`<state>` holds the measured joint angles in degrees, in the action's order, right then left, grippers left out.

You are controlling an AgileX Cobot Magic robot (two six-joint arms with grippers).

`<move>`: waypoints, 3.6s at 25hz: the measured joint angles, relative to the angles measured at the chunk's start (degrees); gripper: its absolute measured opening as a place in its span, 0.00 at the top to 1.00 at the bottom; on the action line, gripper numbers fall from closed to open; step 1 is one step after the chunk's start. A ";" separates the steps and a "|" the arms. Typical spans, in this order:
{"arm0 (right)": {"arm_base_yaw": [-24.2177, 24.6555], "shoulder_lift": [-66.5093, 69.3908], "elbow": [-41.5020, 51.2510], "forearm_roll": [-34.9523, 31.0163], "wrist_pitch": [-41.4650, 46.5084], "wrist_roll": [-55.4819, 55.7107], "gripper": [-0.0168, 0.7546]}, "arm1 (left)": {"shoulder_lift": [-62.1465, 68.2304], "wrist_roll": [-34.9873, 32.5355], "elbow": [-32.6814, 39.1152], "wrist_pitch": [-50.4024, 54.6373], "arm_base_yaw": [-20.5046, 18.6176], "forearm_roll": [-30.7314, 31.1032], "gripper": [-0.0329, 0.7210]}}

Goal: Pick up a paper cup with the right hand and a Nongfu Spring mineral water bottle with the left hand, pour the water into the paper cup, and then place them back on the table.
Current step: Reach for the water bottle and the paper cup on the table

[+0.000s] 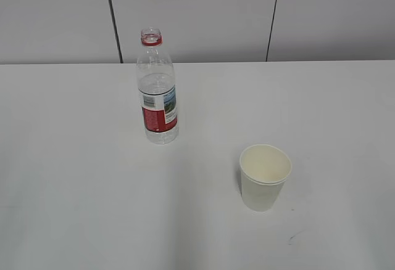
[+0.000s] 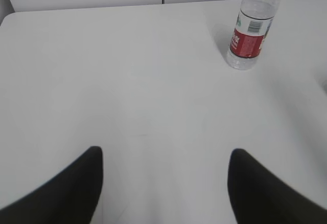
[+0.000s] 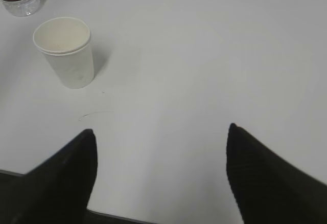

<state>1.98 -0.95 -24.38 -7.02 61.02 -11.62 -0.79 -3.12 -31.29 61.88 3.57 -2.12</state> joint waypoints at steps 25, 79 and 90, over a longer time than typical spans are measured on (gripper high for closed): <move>0.00 0.00 0.00 0.00 0.00 0.00 0.22 | 0.00 0.00 0.00 0.00 0.00 0.00 0.34; 0.00 0.00 -0.63 0.00 -7.11 0.00 0.22 | 0.00 0.00 -1.11 -12.91 0.00 0.05 0.34; 0.00 0.00 -0.72 0.00 -17.41 0.00 0.22 | 0.00 0.00 -1.15 -33.10 0.00 0.00 0.34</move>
<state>1.98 -0.95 -25.10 -7.02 43.61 -11.62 -0.79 -3.12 -32.44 28.78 3.57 -2.12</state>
